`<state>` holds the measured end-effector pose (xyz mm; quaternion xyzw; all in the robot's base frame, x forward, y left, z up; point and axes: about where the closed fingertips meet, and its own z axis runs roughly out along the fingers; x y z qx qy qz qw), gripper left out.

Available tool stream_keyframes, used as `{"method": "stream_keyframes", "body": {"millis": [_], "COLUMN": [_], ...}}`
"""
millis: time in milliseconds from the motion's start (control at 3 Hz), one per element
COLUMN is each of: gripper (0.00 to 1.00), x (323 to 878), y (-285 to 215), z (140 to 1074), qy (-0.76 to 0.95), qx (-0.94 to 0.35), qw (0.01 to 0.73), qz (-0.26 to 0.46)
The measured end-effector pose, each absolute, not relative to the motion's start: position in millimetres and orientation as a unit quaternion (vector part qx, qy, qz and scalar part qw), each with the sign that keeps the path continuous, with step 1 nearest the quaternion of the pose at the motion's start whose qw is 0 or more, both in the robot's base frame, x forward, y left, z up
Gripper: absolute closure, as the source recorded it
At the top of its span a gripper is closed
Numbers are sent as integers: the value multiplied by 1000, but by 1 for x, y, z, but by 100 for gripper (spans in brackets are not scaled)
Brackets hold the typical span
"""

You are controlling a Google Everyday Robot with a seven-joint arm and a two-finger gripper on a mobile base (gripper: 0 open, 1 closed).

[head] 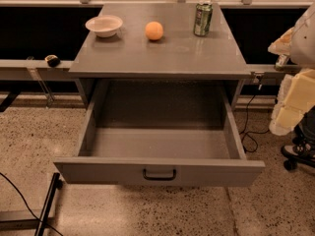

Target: Place orange into top drawer

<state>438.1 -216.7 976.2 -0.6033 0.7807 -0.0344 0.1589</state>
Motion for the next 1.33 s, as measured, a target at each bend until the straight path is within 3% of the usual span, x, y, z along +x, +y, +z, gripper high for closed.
{"method": "stream_keyframes", "body": {"millis": [333,667,1000,1333], "gripper": [0,0,0,0], "x": [438,484,558,625], "y": [-216,-154,-53,22], "z": [976,974,962,955], "qy": [781,750,707,628], "qx": [-603,-635,-662,-698], "qw": [159,184,211,274], "qz": [-34,29,132,209]}}
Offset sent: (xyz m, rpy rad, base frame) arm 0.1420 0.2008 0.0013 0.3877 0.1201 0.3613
